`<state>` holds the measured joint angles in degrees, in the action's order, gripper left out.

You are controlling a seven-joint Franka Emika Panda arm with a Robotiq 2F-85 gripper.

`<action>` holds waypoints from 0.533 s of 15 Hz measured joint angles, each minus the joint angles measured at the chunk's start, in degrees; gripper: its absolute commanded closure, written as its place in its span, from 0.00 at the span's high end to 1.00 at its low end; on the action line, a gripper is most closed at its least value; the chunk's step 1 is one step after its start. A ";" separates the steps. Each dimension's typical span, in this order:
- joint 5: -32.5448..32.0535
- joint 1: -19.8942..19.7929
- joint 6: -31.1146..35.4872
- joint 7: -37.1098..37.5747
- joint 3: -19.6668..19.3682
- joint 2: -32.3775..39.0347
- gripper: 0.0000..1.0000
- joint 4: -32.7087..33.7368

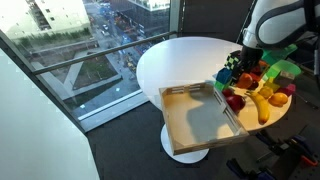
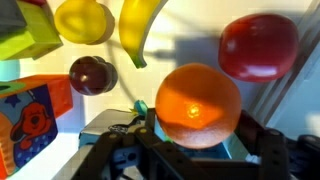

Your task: Put the toy orange on the tray

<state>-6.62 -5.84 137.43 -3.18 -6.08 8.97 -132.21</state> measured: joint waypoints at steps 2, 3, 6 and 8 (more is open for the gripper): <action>0.01 0.85 -0.93 1.55 0.51 -0.03 0.53 1.14; 0.01 1.33 -1.38 2.31 0.75 -0.02 0.53 1.76; 0.01 2.53 -2.71 4.34 1.67 0.18 0.53 3.57; 0.02 3.33 -3.22 5.45 2.25 0.56 0.53 4.70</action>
<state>-6.61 -2.51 134.21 2.27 -3.83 9.53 -127.51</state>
